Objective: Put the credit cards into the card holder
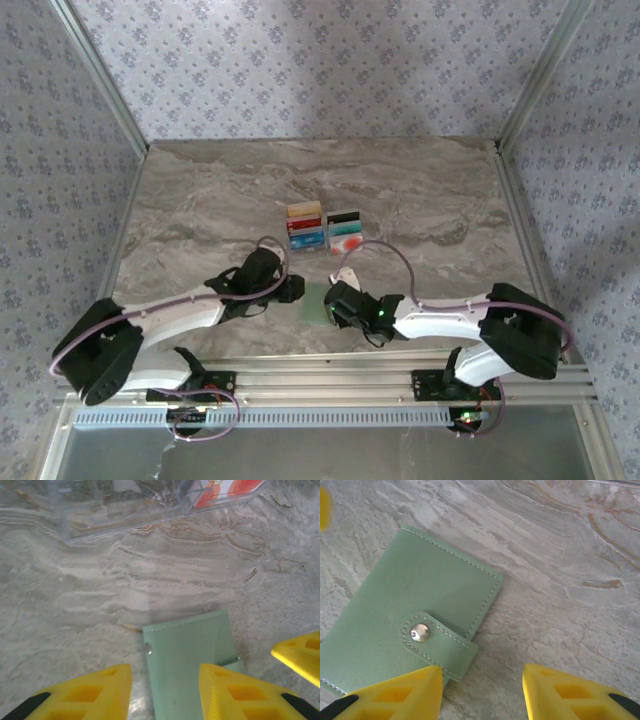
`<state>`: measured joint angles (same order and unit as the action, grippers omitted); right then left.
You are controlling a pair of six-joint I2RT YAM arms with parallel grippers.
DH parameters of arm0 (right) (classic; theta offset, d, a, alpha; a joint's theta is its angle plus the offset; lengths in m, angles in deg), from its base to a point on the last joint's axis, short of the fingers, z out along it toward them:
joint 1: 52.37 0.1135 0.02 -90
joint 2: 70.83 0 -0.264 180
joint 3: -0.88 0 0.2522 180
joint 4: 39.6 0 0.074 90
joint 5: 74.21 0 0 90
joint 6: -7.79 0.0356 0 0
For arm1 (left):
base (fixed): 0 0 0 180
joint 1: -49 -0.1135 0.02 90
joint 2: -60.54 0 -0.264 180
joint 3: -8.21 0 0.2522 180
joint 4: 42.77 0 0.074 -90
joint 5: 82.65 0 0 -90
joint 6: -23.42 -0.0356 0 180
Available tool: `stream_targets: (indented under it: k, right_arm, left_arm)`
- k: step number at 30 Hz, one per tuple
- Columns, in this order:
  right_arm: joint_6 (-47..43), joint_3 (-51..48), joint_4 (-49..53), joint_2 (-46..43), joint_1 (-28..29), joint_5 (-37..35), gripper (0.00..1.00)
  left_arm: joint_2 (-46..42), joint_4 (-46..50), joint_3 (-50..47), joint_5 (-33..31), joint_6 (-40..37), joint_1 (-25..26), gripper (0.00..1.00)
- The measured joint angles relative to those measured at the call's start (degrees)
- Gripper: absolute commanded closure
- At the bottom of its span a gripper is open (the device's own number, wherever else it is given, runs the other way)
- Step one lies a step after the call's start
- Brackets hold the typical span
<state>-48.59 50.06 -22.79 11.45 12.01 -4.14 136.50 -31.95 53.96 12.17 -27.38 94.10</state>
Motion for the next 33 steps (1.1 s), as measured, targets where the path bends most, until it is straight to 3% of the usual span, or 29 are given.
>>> stream_targets:
  k: [11, 22, 33]
  right_arm:
    - [-0.2, 4.4, 0.4, 3.3, 0.3, 0.2, 0.54]
    - [-0.7, 7.3, 0.4, 8.9, 0.1, 1.1, 0.56]
    - [-0.7, 9.6, -0.2, 12.9, 0.0, 0.3, 0.55]
  left_arm:
    - [13.2, -3.8, 3.8, 0.8, -1.0, 0.0, 0.69]
    - [14.0, -12.4, 0.3, 0.8, 0.3, 0.0, 0.73]
    - [14.2, -17.5, -2.1, -3.7, 2.3, 2.1, 0.74]
